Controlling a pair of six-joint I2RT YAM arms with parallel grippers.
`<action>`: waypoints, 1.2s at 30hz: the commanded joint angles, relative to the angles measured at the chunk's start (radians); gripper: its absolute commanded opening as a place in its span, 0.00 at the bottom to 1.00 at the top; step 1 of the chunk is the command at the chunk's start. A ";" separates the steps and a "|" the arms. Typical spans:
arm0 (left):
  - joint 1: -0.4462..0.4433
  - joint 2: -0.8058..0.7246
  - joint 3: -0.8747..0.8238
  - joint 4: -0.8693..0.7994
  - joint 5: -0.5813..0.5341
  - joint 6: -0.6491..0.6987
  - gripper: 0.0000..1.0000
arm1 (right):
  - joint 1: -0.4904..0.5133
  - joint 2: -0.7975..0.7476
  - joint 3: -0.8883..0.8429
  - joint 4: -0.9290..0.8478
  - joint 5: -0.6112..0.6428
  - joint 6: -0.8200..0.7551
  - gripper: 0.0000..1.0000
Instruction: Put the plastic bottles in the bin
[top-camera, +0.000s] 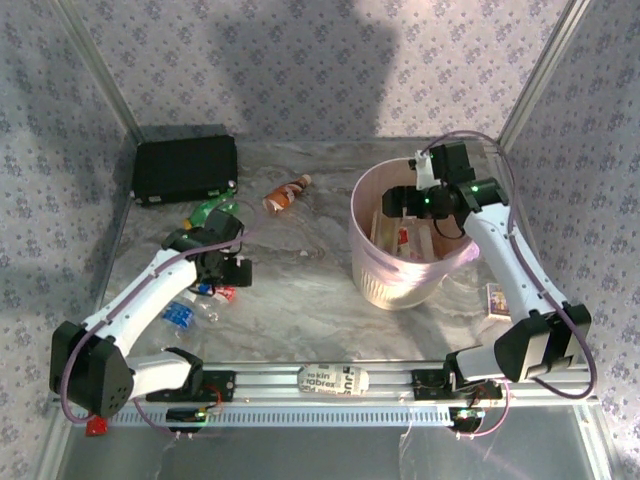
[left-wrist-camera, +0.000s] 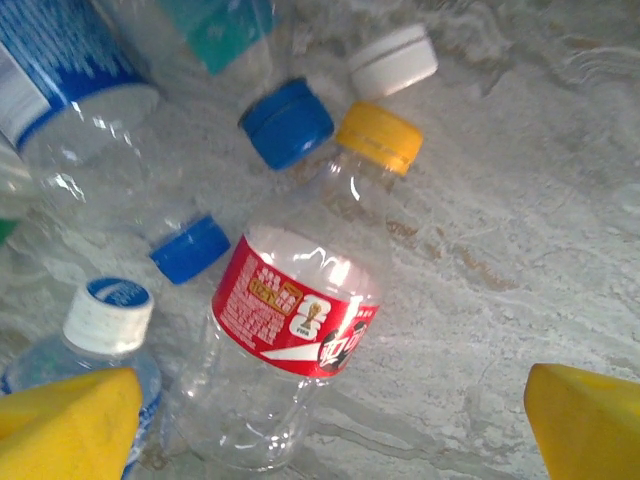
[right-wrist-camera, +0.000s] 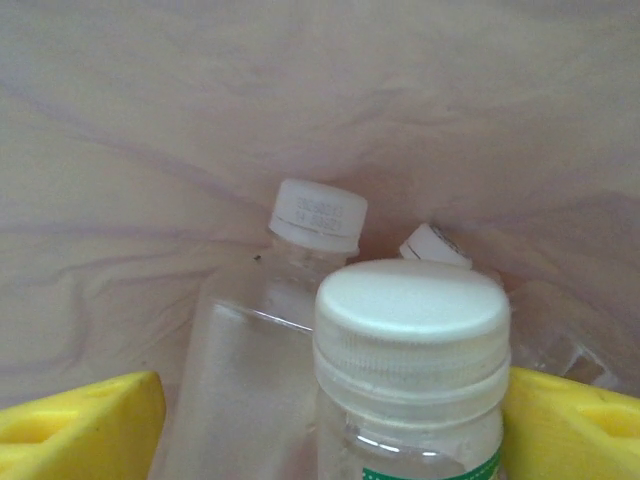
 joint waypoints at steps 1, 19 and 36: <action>-0.005 0.002 -0.055 -0.010 0.042 -0.095 1.00 | 0.005 -0.076 0.075 -0.022 -0.014 0.005 0.86; -0.007 -0.008 -0.231 0.120 0.010 -0.193 0.98 | -0.001 -0.189 0.099 0.029 -0.027 0.048 0.87; -0.009 -0.032 -0.269 0.175 0.057 -0.194 0.60 | -0.002 -0.209 0.130 0.076 -0.059 0.079 0.91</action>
